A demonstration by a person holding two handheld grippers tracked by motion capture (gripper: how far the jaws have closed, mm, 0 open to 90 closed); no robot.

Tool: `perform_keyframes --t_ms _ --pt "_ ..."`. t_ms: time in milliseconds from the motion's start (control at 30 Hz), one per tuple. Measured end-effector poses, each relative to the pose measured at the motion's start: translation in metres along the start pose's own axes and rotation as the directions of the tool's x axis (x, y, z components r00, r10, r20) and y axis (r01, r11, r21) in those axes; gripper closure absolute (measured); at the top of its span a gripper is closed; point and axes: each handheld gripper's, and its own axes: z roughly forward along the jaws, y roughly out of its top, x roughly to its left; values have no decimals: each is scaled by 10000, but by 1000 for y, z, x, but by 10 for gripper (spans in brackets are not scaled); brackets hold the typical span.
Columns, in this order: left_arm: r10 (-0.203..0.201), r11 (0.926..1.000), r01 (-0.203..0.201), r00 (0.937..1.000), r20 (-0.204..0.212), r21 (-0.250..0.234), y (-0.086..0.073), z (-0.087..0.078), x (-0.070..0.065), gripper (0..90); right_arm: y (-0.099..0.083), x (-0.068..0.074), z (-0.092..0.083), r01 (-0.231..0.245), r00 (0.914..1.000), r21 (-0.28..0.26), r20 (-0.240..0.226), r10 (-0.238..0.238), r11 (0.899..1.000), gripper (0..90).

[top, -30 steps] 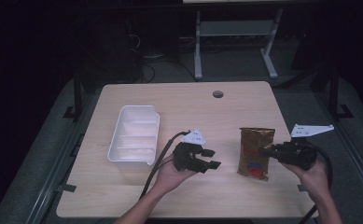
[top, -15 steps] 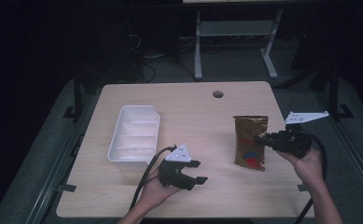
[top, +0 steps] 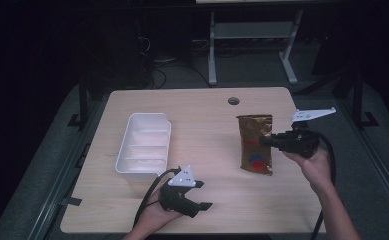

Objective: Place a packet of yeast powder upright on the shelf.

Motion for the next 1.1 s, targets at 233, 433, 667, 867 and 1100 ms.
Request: perform_keyframes --t_ms 233,433,667,867,1100 --pt "195 9996 -192 9996 -186 201 -7 -2 1 264 13 4 21 -44 9997 -123 -228 41 9999 795" --pt "62 9985 -53 9999 -153 553 -12 3 3 271 17 3 41 -27 10000 547 26 26 9985 894" --pt "-210 9994 213 9997 -126 257 -12 -1 7 276 24 9 49 160 9996 416 -218 -151 9990 900" --pt "-172 9998 174 9997 -196 92 -12 -2 5 275 44 20 55 448 9982 107 -410 -443 9989 900" --pt "-131 9999 132 9997 -216 60 -14 -4 4 275 64 34 75 782 9929 -100 -891 -788 9969 900"
